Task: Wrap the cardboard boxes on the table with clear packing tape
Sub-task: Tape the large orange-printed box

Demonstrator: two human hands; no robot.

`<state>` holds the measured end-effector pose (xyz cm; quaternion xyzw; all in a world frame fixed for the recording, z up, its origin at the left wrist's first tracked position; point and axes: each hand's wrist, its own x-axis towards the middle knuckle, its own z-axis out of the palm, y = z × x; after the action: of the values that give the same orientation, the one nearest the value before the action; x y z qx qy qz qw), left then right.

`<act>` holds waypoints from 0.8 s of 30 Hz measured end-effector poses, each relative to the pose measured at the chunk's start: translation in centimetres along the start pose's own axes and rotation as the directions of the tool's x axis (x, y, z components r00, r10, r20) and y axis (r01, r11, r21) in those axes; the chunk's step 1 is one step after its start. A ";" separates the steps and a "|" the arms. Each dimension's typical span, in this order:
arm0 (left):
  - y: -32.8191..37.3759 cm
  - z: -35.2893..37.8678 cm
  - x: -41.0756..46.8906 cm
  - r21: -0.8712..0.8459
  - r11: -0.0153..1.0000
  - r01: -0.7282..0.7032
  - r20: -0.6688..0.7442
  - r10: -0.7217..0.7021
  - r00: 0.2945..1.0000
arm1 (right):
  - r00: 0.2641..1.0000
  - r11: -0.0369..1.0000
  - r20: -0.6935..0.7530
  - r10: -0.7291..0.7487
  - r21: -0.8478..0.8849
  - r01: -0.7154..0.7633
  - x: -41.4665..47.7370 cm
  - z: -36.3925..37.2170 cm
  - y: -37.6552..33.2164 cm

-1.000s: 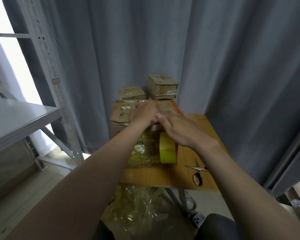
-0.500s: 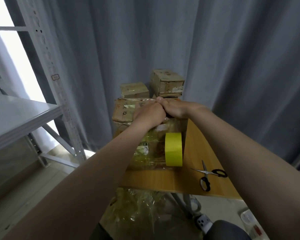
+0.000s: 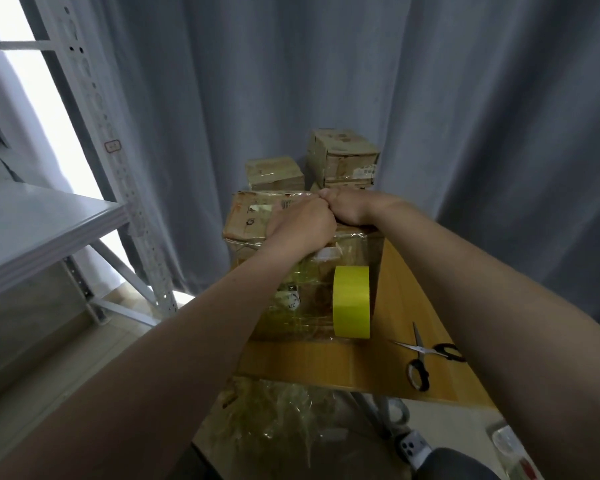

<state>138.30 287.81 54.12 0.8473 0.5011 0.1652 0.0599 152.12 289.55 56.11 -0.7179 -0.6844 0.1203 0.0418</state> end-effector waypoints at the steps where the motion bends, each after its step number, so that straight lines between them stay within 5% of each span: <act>1: 0.0 -0.1 0.0 -0.032 0.999 0.011 -0.018 -0.012 1.000 | 1.000 0.999 0.020 -0.007 -0.045 0.008 -1.4 -0.3 -0.5; 6: -0.2 -0.1 0.0 -0.110 0.994 0.007 -0.071 -0.015 0.997 | 0.998 0.993 -0.048 -0.048 -0.114 0.042 -7.0 0.3 -1.8; 12: 0.3 -0.2 -0.9 -0.182 0.983 -0.004 -0.224 -0.037 0.974 | 0.927 0.978 -0.357 -0.111 0.126 0.165 -10.4 3.7 0.0; 15: 0.3 0.1 -2.4 -0.251 0.941 -0.226 -0.525 0.064 0.849 | 0.893 0.938 -0.450 -0.005 0.308 0.161 -10.9 5.0 1.0; 19: -0.6 -0.6 -4.4 -0.234 0.870 -0.433 -0.712 0.150 0.686 | 0.826 0.792 -0.563 0.023 0.515 0.329 -13.1 6.3 0.8; 21: -1.5 -0.9 -5.1 -0.250 0.879 -0.407 -0.784 0.063 0.617 | 0.812 0.732 -0.582 0.055 0.577 0.363 -14.4 6.6 0.9; 24: -3.1 -0.1 -6.4 -0.451 0.860 -0.240 -0.783 -0.251 0.569 | 0.830 0.609 -0.531 0.170 0.719 0.336 -15.8 7.4 1.3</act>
<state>132.88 283.77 51.97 0.6220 0.4104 0.6654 0.0431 151.16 273.01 50.53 -0.5927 -0.5516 0.1947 0.5537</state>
